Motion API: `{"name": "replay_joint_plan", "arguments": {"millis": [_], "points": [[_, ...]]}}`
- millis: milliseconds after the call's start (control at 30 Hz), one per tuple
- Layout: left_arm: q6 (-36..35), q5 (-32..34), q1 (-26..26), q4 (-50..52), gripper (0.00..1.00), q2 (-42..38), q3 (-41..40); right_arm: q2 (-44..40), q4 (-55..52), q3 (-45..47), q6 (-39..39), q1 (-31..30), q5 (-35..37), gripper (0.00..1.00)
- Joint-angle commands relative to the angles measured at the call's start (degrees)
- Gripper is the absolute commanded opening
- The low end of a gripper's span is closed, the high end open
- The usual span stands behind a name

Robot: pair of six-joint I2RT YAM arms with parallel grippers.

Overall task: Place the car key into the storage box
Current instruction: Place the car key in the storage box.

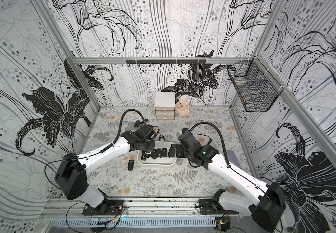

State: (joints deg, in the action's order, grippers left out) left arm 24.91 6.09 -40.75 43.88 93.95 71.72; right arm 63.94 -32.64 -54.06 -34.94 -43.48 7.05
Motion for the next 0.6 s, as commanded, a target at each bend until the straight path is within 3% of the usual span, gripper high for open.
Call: {"name": "replay_joint_plan", "arguments": {"millis": [0, 567], "points": [[-5.18, 0.49, -2.59, -0.83, 0.28, 2.73, 2.41, -3.27, -3.40, 1.86, -2.08, 0.37, 2.74, 1.00], [-13.29, -5.12, -9.76, -4.23, 0.28, 14.15, 6.94, -12.34, -8.65, 7.15, -5.94, 0.74, 6.90, 1.00]]}}
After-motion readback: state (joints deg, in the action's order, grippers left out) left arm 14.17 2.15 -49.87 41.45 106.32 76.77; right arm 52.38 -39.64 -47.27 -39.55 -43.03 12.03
